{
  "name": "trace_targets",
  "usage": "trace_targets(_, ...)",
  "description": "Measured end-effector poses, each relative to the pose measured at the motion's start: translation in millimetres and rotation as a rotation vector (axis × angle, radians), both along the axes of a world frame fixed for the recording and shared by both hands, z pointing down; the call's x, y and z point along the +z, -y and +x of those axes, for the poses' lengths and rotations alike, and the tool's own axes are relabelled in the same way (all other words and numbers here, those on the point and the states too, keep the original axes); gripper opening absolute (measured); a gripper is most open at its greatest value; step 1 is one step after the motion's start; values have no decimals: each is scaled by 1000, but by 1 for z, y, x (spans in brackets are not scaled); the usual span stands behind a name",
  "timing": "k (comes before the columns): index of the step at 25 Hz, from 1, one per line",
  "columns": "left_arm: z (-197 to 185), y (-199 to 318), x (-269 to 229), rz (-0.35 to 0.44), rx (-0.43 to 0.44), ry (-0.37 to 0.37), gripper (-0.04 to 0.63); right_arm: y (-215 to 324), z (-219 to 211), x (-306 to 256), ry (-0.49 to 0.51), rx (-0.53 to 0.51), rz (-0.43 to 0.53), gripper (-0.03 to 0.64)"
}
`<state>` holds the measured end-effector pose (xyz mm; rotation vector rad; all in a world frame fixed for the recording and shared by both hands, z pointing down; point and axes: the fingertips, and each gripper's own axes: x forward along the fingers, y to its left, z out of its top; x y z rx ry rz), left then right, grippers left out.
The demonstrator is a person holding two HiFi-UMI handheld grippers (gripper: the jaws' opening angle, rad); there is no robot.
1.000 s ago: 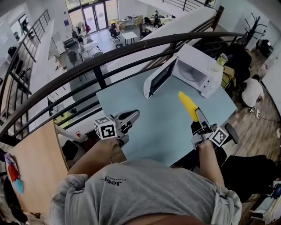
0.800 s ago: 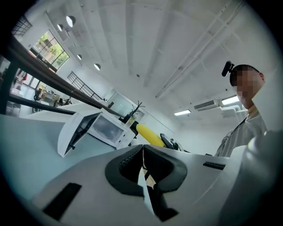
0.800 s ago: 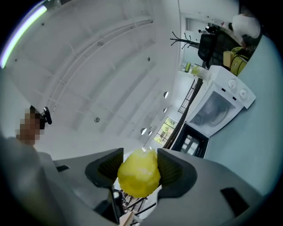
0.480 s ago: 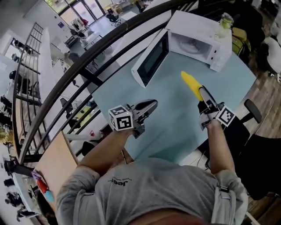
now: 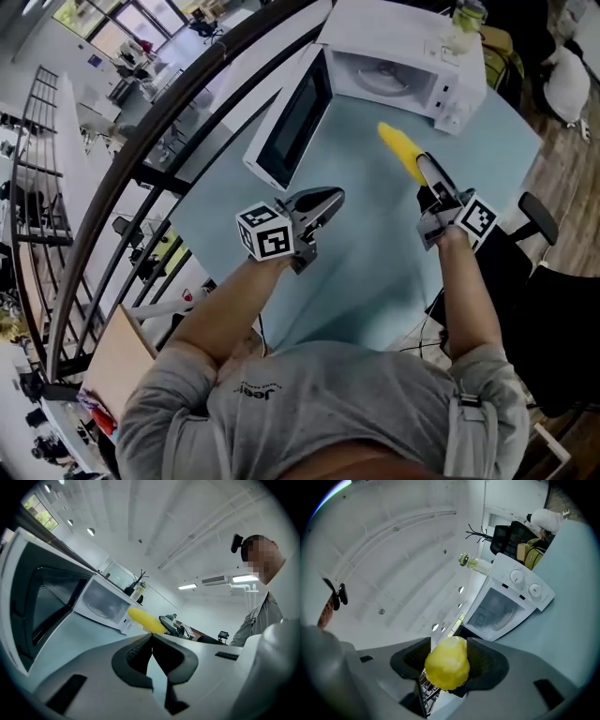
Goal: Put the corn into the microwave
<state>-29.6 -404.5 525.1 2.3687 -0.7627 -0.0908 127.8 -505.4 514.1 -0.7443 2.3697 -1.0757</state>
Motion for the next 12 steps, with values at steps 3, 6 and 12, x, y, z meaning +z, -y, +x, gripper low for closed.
trace_targets(3,2,25,7,11,-5,3,18,30,-5,7,-25,18,15,249)
trace_targets(6,6,50,12,30,-14,5,18,62,-11,12,-52,34,39,249)
trace_targets(12,16,94,29,52,-35,8,18,120,-11,48,-72,120,-62,249)
